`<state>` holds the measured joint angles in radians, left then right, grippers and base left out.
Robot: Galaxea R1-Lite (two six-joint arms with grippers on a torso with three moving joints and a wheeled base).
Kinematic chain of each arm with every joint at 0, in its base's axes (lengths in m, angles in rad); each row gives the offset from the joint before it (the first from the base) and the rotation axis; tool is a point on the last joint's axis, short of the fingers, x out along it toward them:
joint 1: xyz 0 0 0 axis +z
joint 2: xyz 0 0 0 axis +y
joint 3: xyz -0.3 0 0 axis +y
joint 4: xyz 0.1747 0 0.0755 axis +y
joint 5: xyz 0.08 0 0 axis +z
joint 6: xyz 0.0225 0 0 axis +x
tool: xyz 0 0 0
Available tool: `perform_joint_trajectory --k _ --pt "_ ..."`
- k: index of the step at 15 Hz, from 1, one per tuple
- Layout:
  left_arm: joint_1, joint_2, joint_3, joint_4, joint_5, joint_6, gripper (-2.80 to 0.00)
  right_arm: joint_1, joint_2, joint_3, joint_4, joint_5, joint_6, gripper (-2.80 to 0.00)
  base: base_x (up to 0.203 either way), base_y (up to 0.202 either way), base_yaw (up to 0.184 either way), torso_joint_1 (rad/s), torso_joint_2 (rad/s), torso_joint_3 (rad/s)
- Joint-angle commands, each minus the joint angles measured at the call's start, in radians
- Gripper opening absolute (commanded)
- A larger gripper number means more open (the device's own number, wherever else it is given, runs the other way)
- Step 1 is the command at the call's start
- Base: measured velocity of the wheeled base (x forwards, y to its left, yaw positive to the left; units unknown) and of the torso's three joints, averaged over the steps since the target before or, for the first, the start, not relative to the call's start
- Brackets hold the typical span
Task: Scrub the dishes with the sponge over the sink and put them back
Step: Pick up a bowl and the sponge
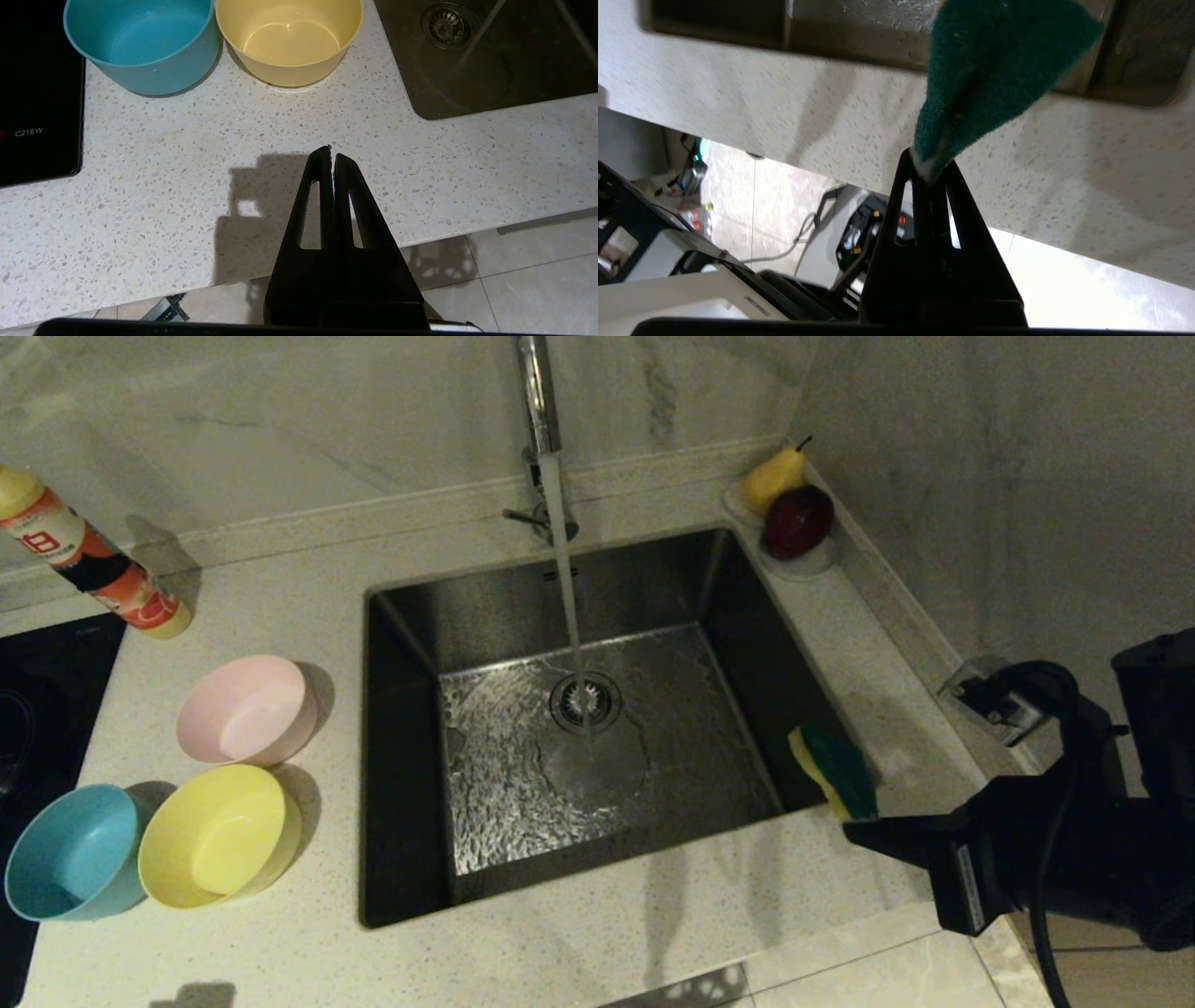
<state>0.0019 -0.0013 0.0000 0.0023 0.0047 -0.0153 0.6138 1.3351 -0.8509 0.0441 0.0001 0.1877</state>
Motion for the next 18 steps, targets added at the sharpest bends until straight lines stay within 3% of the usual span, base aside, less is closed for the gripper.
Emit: perform_joint_trajectory --k 1,3,5,6,8,10,13,16,17,18 --pt "0.001 -0.002 0.000 -0.003 0.002 0.001 -2.80 0.001 0.024 0.000 0.000 -0.003 -0.001 -2.80 0.000 0.000 0.000 0.000 0.00 0.000" --pt "0.001 0.015 -0.097 0.007 0.019 0.009 -2.80 0.001 0.016 0.004 0.000 -0.003 -0.001 -2.80 0.000 0.000 0.000 0.000 0.00 0.000" --pt "0.001 0.102 -0.282 0.025 0.040 0.014 -2.80 -0.008 0.021 0.015 -0.001 -0.002 0.001 -2.80 0.000 0.000 0.000 0.000 0.00 0.000" --pt "0.002 0.138 -0.386 0.048 0.089 0.035 -2.80 -0.008 0.018 0.012 -0.001 -0.002 -0.001 -2.80 0.000 0.000 0.000 0.000 0.00 0.000" --pt "0.003 0.254 -0.571 0.116 0.275 0.126 -2.80 -0.008 0.015 -0.012 -0.001 0.000 -0.001 -2.80 0.000 0.000 0.000 0.000 0.00 0.000" --pt "0.004 0.403 -0.668 0.140 0.368 0.157 -2.80 0.002 0.037 -0.029 -0.002 0.000 -0.001 -2.80 0.000 0.000 0.000 0.000 0.00 0.000" --pt "0.006 0.624 -0.748 0.142 0.476 0.141 -2.80 0.006 0.055 -0.037 -0.004 -0.001 -0.002 -2.80 0.000 0.000 0.000 0.000 0.00 0.000" --pt "0.011 0.870 -0.834 0.143 0.523 0.047 -2.80 0.006 0.046 -0.046 -0.003 -0.003 -0.002 -2.80 0.000 0.000 0.000 0.000 0.00 0.000" --pt "0.020 0.941 -0.867 0.143 0.529 0.015 0.00 0.006 0.051 -0.047 -0.003 -0.003 -0.002 -2.80 0.000 0.000 0.000 0.000 0.00 0.000" --pt "0.034 1.012 -0.910 0.144 0.531 -0.016 0.00 0.006 0.055 -0.048 -0.003 -0.003 -0.002 -2.80 0.000 0.000 0.000 0.000 0.00 0.000"
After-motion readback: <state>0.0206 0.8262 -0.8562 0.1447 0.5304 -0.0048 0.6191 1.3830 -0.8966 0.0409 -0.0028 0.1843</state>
